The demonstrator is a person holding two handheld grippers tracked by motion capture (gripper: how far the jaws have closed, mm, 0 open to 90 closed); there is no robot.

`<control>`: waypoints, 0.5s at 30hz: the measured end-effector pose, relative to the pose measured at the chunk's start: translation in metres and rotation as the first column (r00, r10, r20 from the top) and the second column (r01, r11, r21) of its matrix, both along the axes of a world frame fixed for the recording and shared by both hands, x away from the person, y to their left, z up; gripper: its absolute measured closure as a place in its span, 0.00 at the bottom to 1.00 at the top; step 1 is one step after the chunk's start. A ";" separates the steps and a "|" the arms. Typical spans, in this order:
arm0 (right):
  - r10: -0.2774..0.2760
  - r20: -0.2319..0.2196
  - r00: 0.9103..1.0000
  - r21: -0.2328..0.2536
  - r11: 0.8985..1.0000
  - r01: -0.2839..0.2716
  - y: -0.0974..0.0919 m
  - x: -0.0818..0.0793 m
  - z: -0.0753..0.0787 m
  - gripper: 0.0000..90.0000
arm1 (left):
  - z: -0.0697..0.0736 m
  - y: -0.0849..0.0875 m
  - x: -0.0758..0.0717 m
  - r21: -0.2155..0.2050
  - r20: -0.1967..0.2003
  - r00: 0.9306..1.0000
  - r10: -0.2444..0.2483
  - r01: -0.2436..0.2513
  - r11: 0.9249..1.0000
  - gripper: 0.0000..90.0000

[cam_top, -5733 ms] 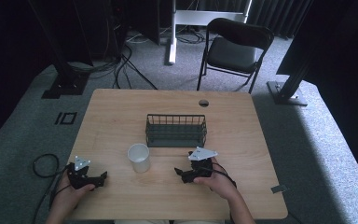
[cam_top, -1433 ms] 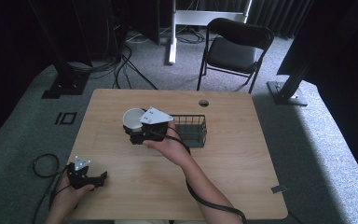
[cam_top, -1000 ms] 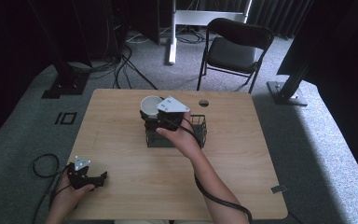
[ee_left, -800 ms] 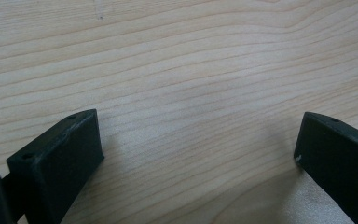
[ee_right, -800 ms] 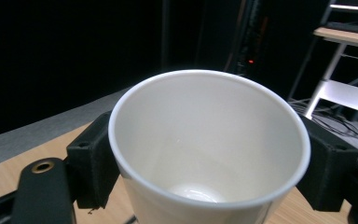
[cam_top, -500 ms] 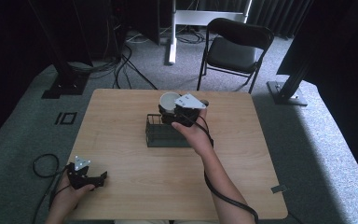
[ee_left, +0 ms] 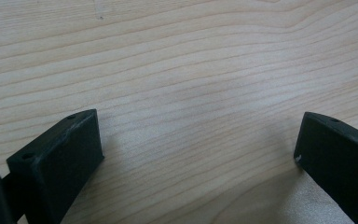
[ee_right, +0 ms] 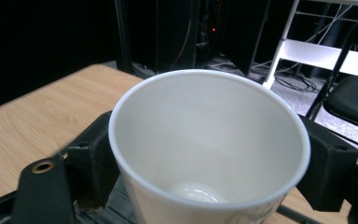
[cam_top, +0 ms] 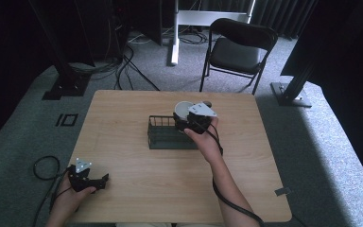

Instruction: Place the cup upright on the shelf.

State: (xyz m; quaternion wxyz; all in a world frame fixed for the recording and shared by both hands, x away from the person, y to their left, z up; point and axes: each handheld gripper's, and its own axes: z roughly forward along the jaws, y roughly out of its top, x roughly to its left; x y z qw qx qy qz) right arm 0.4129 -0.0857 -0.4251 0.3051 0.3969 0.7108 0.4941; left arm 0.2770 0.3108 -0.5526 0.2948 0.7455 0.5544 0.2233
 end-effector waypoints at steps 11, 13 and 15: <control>-0.041 -0.042 0.998 -0.013 0.999 0.040 -0.010 0.004 -0.024 0.22 | 0.000 0.000 0.000 0.000 0.000 1.000 0.000 0.000 1.000 0.01; -0.046 -0.050 0.998 -0.014 0.999 0.045 -0.011 0.004 -0.027 0.22 | 0.000 0.000 0.000 0.000 0.000 1.000 0.000 0.000 1.000 0.01; -0.046 -0.051 0.998 -0.016 0.999 0.045 -0.011 0.003 -0.028 0.22 | 0.000 0.000 0.000 0.000 0.000 1.000 0.000 0.000 1.000 0.01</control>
